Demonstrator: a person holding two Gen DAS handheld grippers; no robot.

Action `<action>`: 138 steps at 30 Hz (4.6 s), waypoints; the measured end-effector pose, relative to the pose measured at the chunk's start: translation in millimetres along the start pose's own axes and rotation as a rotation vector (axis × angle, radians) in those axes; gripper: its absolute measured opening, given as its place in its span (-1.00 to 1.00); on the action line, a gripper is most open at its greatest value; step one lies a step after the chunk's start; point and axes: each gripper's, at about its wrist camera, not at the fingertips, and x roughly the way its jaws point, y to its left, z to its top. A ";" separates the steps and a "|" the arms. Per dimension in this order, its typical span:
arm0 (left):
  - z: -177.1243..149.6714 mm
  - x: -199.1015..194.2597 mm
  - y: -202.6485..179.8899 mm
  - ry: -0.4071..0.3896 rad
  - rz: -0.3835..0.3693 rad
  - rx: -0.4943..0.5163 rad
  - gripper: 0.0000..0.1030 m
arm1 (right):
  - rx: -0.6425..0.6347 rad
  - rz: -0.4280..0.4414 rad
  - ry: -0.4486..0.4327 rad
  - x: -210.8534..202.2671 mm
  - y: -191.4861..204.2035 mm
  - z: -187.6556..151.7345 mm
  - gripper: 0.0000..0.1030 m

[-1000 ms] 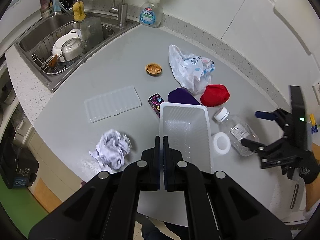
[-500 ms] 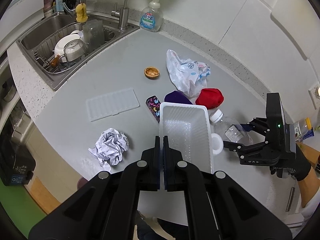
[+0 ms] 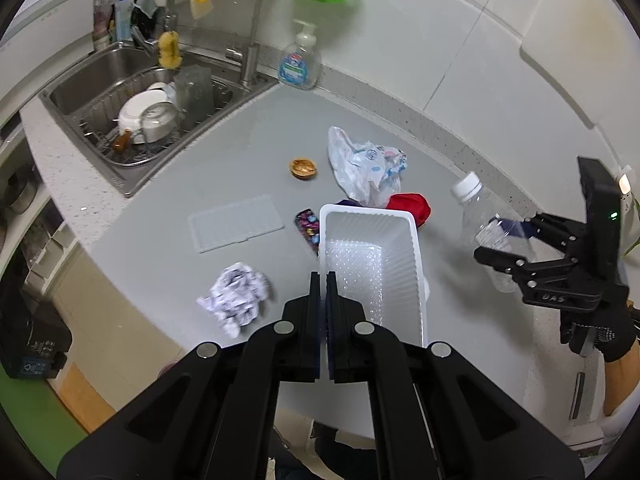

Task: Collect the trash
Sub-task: 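Carry the white tray and clear bottle down over the pink bin, then open the left gripper to drop the tray while the right gripper drops the bottle into the bin, then raise both tools back toward the counter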

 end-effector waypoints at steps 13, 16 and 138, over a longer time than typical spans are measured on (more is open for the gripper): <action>-82.5 -54.2 102.6 -0.020 0.154 -0.160 -0.96 | -0.201 0.204 -0.017 36.2 167.0 41.2 0.11; -114.6 -55.7 139.2 -0.007 0.183 -0.230 -0.97 | -0.245 0.247 0.014 58.0 210.3 42.0 0.11; -116.2 -87.8 145.9 -0.208 0.207 -0.235 0.95 | -0.028 0.038 -0.154 12.8 180.1 10.8 0.88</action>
